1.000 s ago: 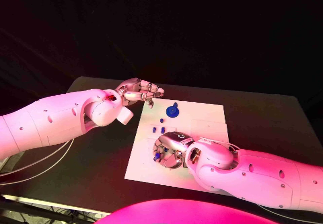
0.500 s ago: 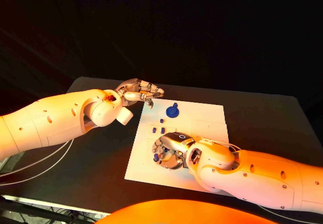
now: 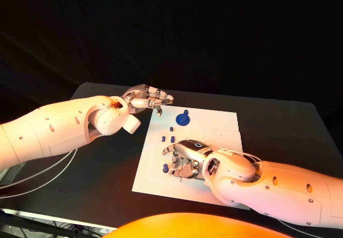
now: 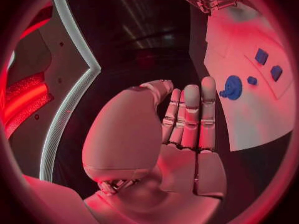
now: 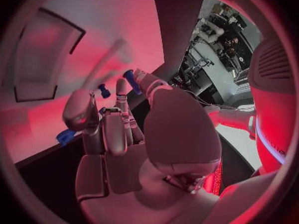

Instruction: Assemble the parts on the task board

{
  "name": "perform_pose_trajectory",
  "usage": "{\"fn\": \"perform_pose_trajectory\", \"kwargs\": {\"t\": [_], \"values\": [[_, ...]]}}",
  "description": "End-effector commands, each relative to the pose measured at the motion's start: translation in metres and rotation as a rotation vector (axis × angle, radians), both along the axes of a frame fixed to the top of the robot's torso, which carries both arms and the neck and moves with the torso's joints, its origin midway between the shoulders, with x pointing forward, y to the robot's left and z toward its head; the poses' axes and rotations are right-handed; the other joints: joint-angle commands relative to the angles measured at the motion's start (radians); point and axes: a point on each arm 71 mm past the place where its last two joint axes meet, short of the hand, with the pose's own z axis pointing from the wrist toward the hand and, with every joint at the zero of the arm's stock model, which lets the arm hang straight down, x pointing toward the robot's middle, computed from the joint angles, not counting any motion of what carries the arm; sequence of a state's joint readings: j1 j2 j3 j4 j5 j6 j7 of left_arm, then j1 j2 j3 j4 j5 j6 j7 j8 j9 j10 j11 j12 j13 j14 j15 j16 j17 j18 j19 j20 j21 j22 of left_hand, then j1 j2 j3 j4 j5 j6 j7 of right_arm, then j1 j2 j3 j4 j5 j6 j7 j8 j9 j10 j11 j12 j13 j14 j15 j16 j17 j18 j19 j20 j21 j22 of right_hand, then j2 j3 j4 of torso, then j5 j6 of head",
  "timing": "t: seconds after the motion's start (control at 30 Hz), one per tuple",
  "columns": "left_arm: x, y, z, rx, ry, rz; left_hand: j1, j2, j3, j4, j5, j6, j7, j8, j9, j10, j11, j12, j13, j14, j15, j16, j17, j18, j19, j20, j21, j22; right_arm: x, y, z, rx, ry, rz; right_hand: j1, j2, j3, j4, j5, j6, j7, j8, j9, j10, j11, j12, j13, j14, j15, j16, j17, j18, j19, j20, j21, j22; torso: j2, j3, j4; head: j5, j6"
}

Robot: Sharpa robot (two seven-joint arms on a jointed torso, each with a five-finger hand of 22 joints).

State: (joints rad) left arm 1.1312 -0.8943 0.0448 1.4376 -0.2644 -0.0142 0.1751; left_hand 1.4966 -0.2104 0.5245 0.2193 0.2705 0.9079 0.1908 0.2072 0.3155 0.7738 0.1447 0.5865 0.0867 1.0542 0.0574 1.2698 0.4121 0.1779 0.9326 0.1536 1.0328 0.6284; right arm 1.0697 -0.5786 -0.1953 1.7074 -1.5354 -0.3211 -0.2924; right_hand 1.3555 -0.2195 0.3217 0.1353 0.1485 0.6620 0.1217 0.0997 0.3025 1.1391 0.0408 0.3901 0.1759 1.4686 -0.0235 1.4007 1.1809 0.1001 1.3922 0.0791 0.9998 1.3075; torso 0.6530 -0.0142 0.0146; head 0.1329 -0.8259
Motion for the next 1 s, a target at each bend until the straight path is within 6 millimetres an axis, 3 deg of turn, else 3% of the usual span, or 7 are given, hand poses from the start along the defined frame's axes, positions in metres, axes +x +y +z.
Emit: {"fn": "perform_pose_trajectory", "kwargs": {"t": [0.03, 0.2, 0.43, 0.57, 0.73, 0.8, 1.0], "values": [[-0.001, -0.001, 0.001, -0.011, 0.003, -0.016, -0.007, 0.0, 0.002, -0.004, -0.006, -0.007, 0.001, 0.002, 0.002, -0.007, -0.003, 0.006, -0.001, -0.001, 0.007, 0.003, -0.001, 0.008, 0.0, 0.005, -0.005, -0.001, -0.001, -0.007, 0.01, 0.079, -0.001, 0.012, 0.051, 0.015, -0.105, 0.053, 0.023, -0.024, -0.003, -0.011, -0.017, -0.018, 0.005, 0.0, 0.001, 0.019, -0.005, -0.016, -0.025, 0.007, -0.014, -0.002, -0.042, 0.068, -0.001, 0.0002, -0.0011, -0.001, 0.004], [-0.001, 0.001, 0.0, -0.009, 0.005, -0.012, -0.007, 0.0, 0.002, -0.004, -0.006, -0.007, 0.001, 0.002, 0.002, -0.007, -0.003, 0.006, -0.001, -0.001, 0.007, 0.003, -0.001, 0.008, 0.0, 0.005, -0.005, -0.001, 0.008, -0.038, 0.03, 0.184, 0.07, -0.031, 0.104, 0.022, -0.159, 0.115, 0.034, 0.052, 0.013, 0.006, 0.002, -0.018, 0.01, 0.01, 0.005, 0.015, 0.0, -0.027, -0.043, 0.01, -0.018, 0.001, -0.066, 0.064, -0.002, -0.0004, -0.0016, -0.011, 0.004], [0.0, 0.003, -0.001, -0.007, 0.008, -0.003, -0.009, 0.0, 0.002, -0.003, -0.006, -0.007, 0.002, 0.003, 0.002, -0.008, -0.003, 0.006, -0.001, -0.002, 0.007, 0.003, -0.001, 0.007, 0.0, 0.005, -0.006, -0.002, 0.02, -0.088, 0.053, 0.289, 0.204, -0.143, 0.142, 0.021, -0.141, 0.126, 0.034, 0.223, 0.035, 0.078, 0.034, 0.015, 0.03, 0.095, 0.054, 0.008, 0.017, -0.035, -0.061, 0.014, -0.029, 0.015, -0.102, 0.057, -0.005, 0.001, -0.0043, -0.034, 0.008], [0.0, 0.003, -0.002, -0.007, 0.01, 0.0, -0.009, 0.0, 0.002, -0.003, -0.006, -0.007, 0.002, 0.003, 0.002, -0.008, -0.003, 0.006, -0.001, -0.002, 0.007, 0.003, -0.001, 0.007, 0.0, 0.005, -0.006, -0.002, 0.024, -0.119, 0.057, 0.276, 0.246, -0.223, 0.119, 0.015, -0.153, 0.147, 0.053, 0.237, 0.022, 0.127, 0.03, -0.01, 0.015, 0.39, 0.278, 0.026, 0.004, -0.007, -0.016, 0.002, 0.006, 0.005, -0.03, 0.086, -0.007, 0.0016, -0.0058, -0.056, 0.023], [0.0, 0.003, -0.002, -0.009, 0.007, 0.009, -0.011, -0.001, 0.001, -0.003, -0.007, -0.008, 0.002, 0.003, 0.003, -0.009, -0.002, 0.007, -0.001, -0.002, 0.008, 0.004, -0.001, 0.007, 0.0, 0.006, -0.006, -0.002, 0.026, -0.152, 0.054, 0.205, 0.29, -0.334, 0.056, 0.036, -0.189, 0.149, 0.076, 0.268, 0.007, 0.226, 0.053, 0.218, 0.005, 0.941, 0.984, 0.054, -0.004, 0.063, 0.117, -0.013, 0.042, -0.001, 0.065, 0.124, -0.008, 0.0015, -0.0087, -0.08, 0.031], [0.0, 0.003, -0.002, -0.011, 0.006, 0.014, -0.012, -0.002, 0.001, -0.003, -0.007, -0.01, 0.002, 0.003, 0.003, -0.009, -0.002, 0.007, -0.001, -0.002, 0.008, 0.004, -0.001, 0.007, 0.0, 0.006, -0.006, -0.002, 0.026, -0.165, 0.051, 0.155, 0.299, -0.382, 0.046, 0.038, -0.196, 0.151, 0.124, 0.269, 0.002, 0.249, 0.063, 0.261, 0.001, 1.009, 1.088, 0.062, -0.008, 0.085, 0.163, -0.016, 0.049, -0.004, 0.083, 0.132, -0.009, 0.0023, -0.0095, -0.084, 0.027], [0.0, 0.002, -0.002, -0.018, 0.0, 0.018, -0.013, -0.002, 0.001, -0.003, -0.007, -0.012, 0.002, 0.002, 0.003, -0.009, -0.002, 0.008, 0.0, -0.002, 0.008, 0.004, -0.001, 0.007, 0.0, 0.006, -0.007, -0.003, 0.02, -0.193, 0.043, 0.03, 0.302, -0.506, -0.072, 0.062, -0.263, 0.156, 0.137, 0.287, -0.013, 0.288, 0.081, 0.322, -0.01, 1.08, 1.211, 0.076, -0.015, 0.123, 0.251, -0.031, 0.076, -0.011, 0.172, 0.164, -0.008, 0.0002, -0.0081, -0.115, 0.015]]}}
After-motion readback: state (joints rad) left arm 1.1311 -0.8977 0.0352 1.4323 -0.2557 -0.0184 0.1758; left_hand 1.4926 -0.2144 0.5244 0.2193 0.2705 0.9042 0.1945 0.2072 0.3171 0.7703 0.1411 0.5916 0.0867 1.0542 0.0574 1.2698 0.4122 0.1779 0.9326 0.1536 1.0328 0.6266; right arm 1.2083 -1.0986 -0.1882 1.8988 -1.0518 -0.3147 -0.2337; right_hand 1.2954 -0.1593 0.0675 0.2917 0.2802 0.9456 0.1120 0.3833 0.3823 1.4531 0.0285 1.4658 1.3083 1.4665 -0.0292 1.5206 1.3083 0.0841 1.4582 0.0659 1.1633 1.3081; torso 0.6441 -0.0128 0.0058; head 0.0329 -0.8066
